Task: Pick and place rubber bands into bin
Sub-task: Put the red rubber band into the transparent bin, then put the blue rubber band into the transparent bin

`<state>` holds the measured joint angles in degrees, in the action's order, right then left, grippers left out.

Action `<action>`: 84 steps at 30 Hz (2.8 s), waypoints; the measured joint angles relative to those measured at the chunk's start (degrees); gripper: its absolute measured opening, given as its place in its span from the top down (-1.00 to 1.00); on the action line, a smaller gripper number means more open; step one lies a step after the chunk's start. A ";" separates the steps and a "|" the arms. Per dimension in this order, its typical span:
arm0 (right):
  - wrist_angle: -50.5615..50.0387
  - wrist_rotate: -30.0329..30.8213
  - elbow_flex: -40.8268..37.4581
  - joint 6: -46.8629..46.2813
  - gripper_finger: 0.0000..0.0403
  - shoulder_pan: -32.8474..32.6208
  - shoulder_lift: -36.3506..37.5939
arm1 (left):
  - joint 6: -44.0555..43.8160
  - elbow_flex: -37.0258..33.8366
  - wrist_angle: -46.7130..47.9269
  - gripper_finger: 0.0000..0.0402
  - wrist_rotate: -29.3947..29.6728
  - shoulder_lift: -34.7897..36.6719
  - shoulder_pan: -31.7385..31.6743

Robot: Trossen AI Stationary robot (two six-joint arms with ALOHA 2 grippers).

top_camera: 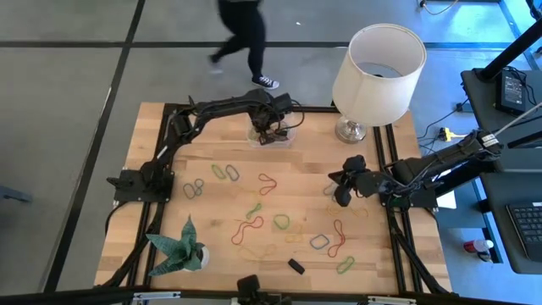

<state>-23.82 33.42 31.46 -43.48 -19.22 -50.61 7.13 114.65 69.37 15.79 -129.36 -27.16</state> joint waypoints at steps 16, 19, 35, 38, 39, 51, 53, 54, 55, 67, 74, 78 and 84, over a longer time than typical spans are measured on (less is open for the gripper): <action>-0.03 -0.61 0.00 -1.47 0.94 0.32 0.00 | -6.52 0.00 2.16 0.35 1.67 -0.19 0.01; -0.04 -1.23 0.00 -1.45 0.94 0.30 0.00 | -7.46 0.00 2.26 0.24 1.65 0.73 0.07; 0.05 -1.74 0.00 -1.23 0.94 0.30 0.00 | -12.90 0.00 1.12 0.25 -8.44 10.95 4.56; 0.18 -1.74 0.00 -1.21 0.94 0.30 0.00 | -13.05 0.00 1.06 0.44 -7.50 13.14 8.36; 0.16 -1.74 0.00 -1.25 0.94 0.30 0.00 | -13.41 0.00 1.06 0.52 -6.81 13.71 9.81; -0.01 -8.12 0.00 1.72 0.94 0.28 0.02 | -19.06 -7.20 -5.24 0.99 -4.70 15.57 27.08; 0.09 -8.12 0.00 1.74 0.94 0.28 0.00 | -21.28 -11.09 -7.87 0.99 -4.61 17.11 29.70; 0.19 -8.24 0.00 1.73 0.94 0.27 0.02 | -22.81 -13.20 -8.52 0.99 -4.37 17.89 31.03; 0.51 -8.91 0.03 1.64 0.94 0.26 0.02 | -24.39 -15.49 -10.01 0.99 -3.98 18.89 32.20; 2.34 -11.58 0.09 -4.21 0.99 -1.15 -0.34 | -31.01 -49.20 -41.38 0.99 1.25 42.27 40.29; -2.46 -9.22 7.88 -5.00 0.99 -0.82 -7.87 | -32.10 -67.12 -52.17 0.99 1.23 57.50 40.31; -16.30 -9.12 17.12 -11.48 0.99 1.11 -16.33 | -31.88 -74.97 -54.86 0.99 0.57 65.15 40.31; -39.82 -14.50 27.38 -27.10 0.93 5.79 -28.32 | -29.70 -83.12 -55.94 0.99 0.48 75.14 40.31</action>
<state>-63.63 18.92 58.84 -70.58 -13.43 -78.93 -22.57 31.53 13.43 16.27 -54.22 13.15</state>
